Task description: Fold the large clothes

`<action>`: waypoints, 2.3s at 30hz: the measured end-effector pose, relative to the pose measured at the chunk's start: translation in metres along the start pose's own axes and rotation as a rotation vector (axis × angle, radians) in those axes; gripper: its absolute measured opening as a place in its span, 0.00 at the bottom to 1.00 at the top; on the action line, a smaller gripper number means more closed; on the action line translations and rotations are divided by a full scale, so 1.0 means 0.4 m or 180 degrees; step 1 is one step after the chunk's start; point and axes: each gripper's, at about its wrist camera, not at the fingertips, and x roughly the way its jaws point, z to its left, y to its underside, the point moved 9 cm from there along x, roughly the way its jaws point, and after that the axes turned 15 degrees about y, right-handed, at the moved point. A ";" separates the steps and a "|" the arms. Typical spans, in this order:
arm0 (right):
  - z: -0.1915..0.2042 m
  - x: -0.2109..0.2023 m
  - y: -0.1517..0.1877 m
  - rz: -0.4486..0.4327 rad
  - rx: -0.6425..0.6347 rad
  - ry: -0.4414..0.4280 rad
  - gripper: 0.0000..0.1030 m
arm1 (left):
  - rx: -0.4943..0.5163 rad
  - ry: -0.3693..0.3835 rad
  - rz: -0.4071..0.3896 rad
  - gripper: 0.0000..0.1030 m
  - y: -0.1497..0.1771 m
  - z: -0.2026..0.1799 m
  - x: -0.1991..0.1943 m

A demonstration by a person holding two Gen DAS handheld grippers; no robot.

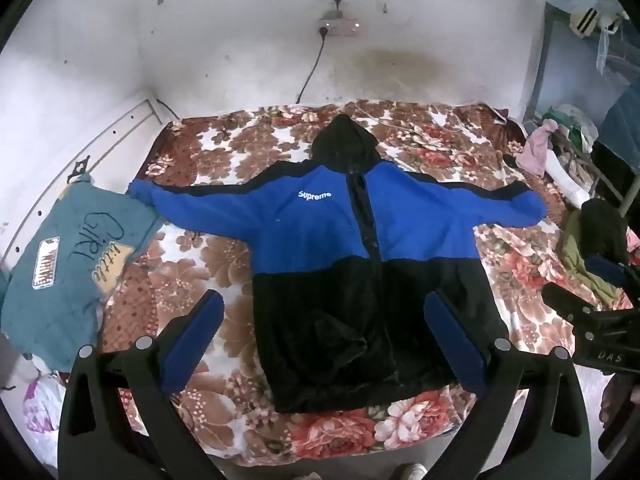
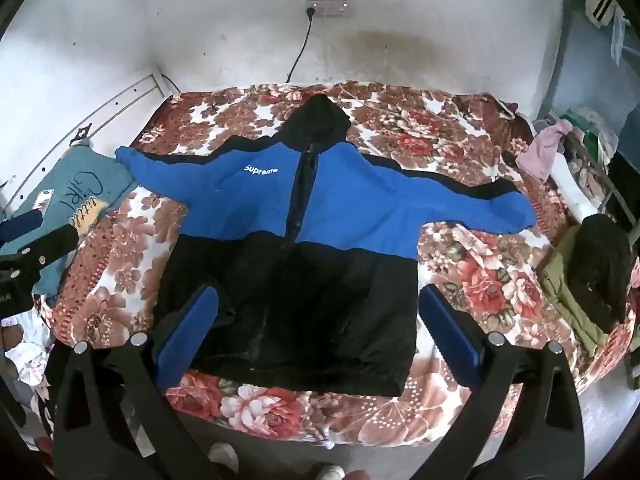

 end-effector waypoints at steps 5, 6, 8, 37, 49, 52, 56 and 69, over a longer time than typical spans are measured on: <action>0.008 -0.005 0.004 -0.0030 -0.0029 0.0015 0.96 | -0.0017 -0.0016 -0.0006 0.95 0.002 0.010 -0.006; 0.008 -0.004 0.004 -0.0025 -0.0029 0.0013 0.96 | -0.0013 -0.0018 -0.0006 0.95 0.002 0.011 -0.007; 0.009 -0.006 0.007 -0.0030 -0.0028 0.0015 0.96 | -0.0011 0.0005 -0.0002 0.95 0.008 0.019 0.001; -0.026 0.010 -0.083 0.0104 -0.0150 -0.0122 0.96 | -0.0184 -0.0157 0.0199 0.95 -0.049 0.014 0.010; 0.052 0.097 -0.205 0.0197 -0.0366 -0.0223 0.96 | -0.0464 -0.0323 0.0162 0.95 -0.143 0.117 0.032; 0.124 0.143 -0.242 0.0226 -0.0406 -0.0219 0.96 | -0.0599 -0.0322 0.0150 0.95 -0.162 0.219 0.061; 0.269 0.222 -0.306 0.0278 -0.0462 -0.0214 0.96 | -0.0811 -0.0213 0.0151 0.95 -0.195 0.380 0.119; 0.708 0.427 -0.490 0.0589 -0.0201 -0.0126 0.96 | -0.0749 -0.0139 0.0336 0.95 -0.325 0.904 0.325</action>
